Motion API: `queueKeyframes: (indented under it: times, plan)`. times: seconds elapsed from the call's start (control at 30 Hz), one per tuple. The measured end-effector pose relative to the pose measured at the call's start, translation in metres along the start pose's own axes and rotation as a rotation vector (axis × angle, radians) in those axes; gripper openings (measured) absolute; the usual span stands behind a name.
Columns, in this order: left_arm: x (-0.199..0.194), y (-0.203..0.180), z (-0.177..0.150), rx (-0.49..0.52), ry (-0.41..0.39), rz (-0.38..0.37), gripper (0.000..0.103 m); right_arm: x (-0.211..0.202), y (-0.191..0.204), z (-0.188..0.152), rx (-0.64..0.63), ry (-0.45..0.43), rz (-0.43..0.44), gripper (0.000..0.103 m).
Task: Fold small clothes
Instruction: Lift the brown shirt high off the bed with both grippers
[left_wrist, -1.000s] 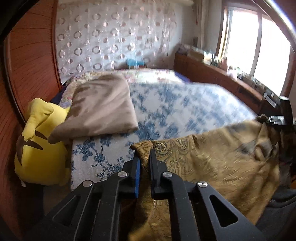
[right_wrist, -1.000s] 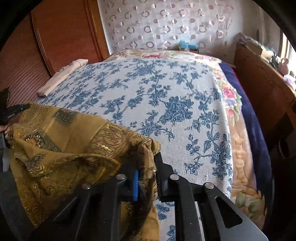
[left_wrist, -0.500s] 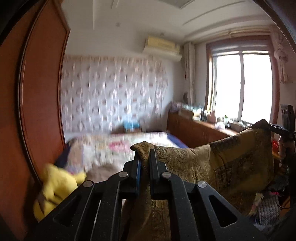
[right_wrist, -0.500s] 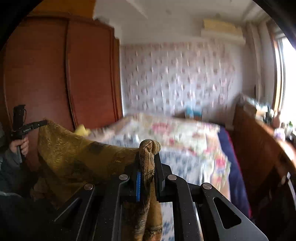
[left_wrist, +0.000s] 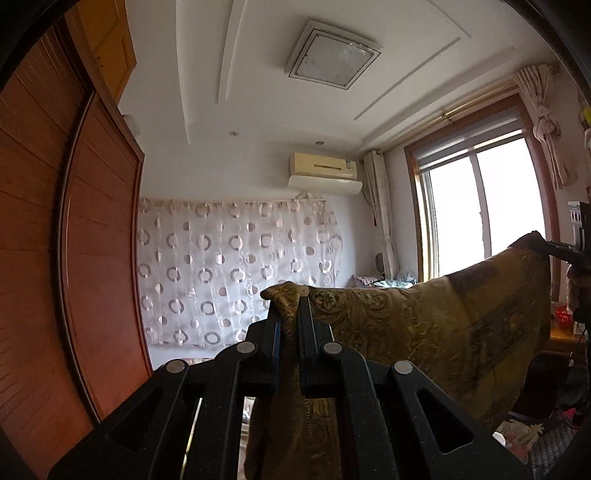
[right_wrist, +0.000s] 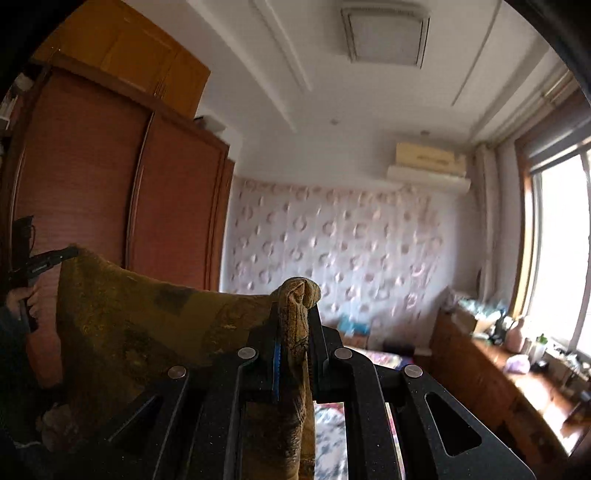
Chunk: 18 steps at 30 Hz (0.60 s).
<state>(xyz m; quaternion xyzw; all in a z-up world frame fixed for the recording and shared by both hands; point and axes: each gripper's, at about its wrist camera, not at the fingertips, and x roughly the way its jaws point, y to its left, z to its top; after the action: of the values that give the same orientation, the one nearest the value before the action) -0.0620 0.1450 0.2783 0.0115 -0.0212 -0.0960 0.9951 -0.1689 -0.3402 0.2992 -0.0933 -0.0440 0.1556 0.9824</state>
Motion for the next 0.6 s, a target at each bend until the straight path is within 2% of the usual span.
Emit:
queueKeyframes:
  times: [0.17,0.2,0.33,0.43,0.6]
  plan:
    - [0.017,0.001,-0.014,-0.006,0.023,0.002,0.008,0.004,0.008,0.004,-0.025,0.020,-0.040,0.011]
    - [0.025,0.002,-0.018,-0.007,0.035,0.002,0.008,0.009,0.023,-0.001,-0.029,0.029,-0.043,0.011]
    - [0.064,0.003,-0.042,-0.011,0.102,0.019,0.008,0.025,0.032,-0.017,-0.023,0.085,-0.048,0.011]
    - [0.108,0.009,-0.071,-0.012,0.167,0.032,0.008,0.062,0.028,-0.022,-0.014,0.151,-0.045,0.011]
    - [0.193,0.025,-0.140,-0.028,0.314,0.056,0.008,0.154,0.021,-0.072,0.005,0.309,-0.026,0.011]
